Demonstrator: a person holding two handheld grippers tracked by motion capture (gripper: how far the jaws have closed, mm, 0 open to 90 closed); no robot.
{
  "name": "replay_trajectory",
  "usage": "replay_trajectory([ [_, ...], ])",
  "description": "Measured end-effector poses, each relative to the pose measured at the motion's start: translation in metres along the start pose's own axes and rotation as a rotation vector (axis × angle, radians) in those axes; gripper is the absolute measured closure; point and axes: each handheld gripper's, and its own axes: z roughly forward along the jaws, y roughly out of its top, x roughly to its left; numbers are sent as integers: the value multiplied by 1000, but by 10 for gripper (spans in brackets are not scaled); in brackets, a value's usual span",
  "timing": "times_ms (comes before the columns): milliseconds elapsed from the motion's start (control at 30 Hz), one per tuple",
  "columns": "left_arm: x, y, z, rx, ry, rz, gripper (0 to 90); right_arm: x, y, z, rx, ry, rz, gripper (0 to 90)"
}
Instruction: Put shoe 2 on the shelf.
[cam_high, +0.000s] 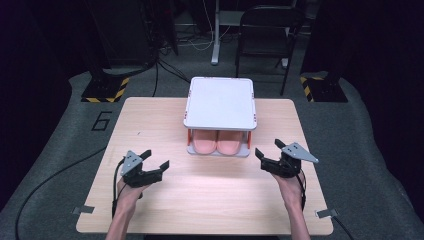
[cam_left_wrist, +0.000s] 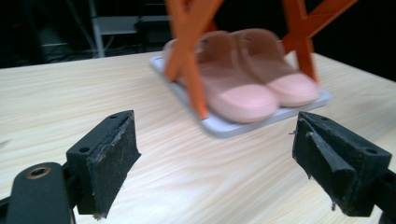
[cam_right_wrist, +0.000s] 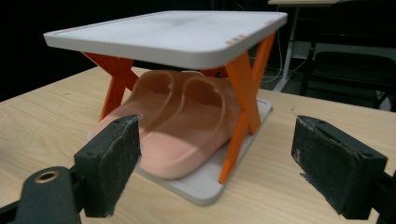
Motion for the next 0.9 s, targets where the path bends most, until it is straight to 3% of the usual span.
replay_trajectory([
  [133, 18, -4, -18, -25, 45, -13, 138, -7, -12, -14, -2, -38, 11, 156],
  [300, 29, -11, -32, -13, 73, -9, 136, -13, -26, -28, 4, -68, 18, 157],
  [567, 32, -22, -35, 26, 101, -16, 140, -17, -40, -36, 34, -87, 41, 162],
  [900, 31, -26, -34, 41, 109, -15, 146, -18, -44, -39, 35, -87, 48, 163],
])
